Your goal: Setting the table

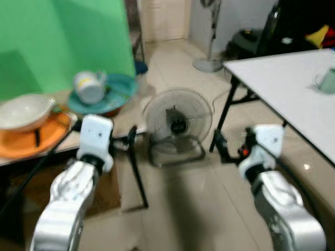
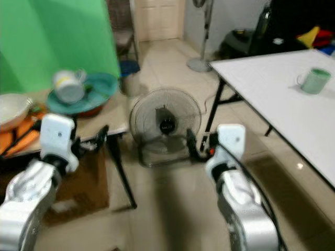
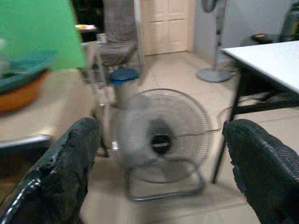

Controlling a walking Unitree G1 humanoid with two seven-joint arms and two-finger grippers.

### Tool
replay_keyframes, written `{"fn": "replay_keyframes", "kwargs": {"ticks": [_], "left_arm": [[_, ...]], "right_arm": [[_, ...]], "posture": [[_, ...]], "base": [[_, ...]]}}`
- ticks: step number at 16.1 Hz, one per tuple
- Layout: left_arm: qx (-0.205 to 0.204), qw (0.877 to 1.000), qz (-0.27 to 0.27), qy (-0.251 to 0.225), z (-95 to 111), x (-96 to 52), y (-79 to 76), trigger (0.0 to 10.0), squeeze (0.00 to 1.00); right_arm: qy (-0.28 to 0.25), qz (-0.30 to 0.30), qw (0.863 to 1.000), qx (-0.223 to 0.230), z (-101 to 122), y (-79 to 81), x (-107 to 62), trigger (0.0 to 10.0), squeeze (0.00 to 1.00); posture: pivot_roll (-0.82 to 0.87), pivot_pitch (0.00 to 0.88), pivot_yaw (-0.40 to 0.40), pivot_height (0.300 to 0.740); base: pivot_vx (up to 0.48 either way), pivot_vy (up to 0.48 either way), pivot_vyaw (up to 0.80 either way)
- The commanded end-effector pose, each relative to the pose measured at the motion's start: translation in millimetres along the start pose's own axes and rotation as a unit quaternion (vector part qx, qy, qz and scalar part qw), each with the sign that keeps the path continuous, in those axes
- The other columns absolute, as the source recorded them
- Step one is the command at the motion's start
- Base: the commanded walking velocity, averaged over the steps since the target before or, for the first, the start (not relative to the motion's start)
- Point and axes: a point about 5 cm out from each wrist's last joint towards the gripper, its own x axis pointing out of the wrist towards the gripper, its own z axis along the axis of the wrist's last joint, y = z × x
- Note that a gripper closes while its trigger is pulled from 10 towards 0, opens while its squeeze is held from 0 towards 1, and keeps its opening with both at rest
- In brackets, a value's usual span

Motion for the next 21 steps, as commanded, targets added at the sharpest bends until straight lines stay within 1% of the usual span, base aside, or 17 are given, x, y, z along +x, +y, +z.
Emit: {"fn": "replay_keyframes", "kwargs": {"ticks": [1, 3, 6, 8, 12, 15, 16, 17, 21], "left_arm": [[0.001, 1.000, 0.010, -0.007, 4, 1.3, 2.5, 10.0, 0.00], [-0.008, 1.000, 0.008, -0.014, 7, 2.5, 2.2, 10.0, 0.00], [-0.004, 1.000, 0.002, -0.020, 9, 1.5, 1.9, 10.0, 0.00], [-0.003, 1.000, -0.003, -0.026, 12, 0.7, 2.3, 10.0, 0.00], [0.001, 1.000, -0.003, -0.028, 14, 1.0, 2.4, 10.0, 0.00], [0.006, 1.000, -0.004, -0.029, 16, 0.3, 2.9, 10.0, 0.00], [0.008, 1.000, -0.003, -0.029, 16, -0.3, 3.3, 10.0, 0.00], [0.009, 1.000, -0.002, -0.029, 17, -0.8, 3.6, 10.0, 0.00], [0.013, 0.999, 0.003, -0.031, 19, -2.5, 5.3, 10.0, 0.00]], "right_arm": [[-0.005, 0.012, 1.000, 0.007, 4, 1.1, 0.6, 10.0, 0.00], [-0.009, 0.022, 1.000, 0.020, 5, 3.0, -0.2, 10.0, 0.00], [-0.010, 0.031, 0.999, 0.012, 7, 5.3, 0.5, 10.0, 0.00], [-0.015, 0.041, 0.999, 0.002, 9, 6.7, 2.3, 10.0, 0.00], [-0.019, 0.055, 0.998, 0.005, 12, 9.0, 5.6, 10.0, 0.00], [-0.017, 0.073, 0.997, 0.009, 13, 12.1, 7.2, 10.0, 0.00], [-0.018, 0.094, 0.995, 0.003, 15, 15.4, 8.4, 10.0, 0.00], [-0.019, 0.100, 0.995, 0.001, 16, 16.5, 9.1, 10.0, 0.00], [-0.023, 0.115, 0.993, -0.003, 20, 20.1, 13.1, 10.0, 0.00]], "posture": [[0.15, 0.000, 0.032, 0.740], [0.15, 0.000, 0.032, 0.740], [0.15, 0.000, 0.031, 0.740], [0.15, 0.000, 0.031, 0.740], [0.17, 0.000, 0.021, 0.740], [0.17, 0.000, 0.017, 0.740], [0.17, 0.000, 0.012, 0.740], [0.18, 0.000, 0.011, 0.740], [0.19, 0.000, 0.005, 0.740]], "base": [[0.000, 0.000, 0.00], [0.000, 0.000, 0.00], [0.085, 0.000, 0.00], [0.336, 0.000, 0.80], [0.349, 0.000, 0.80], [0.350, 0.000, 0.14], [0.349, 0.000, 0.00], [0.345, 0.000, 0.00], [0.352, 0.000, 0.80]]}}
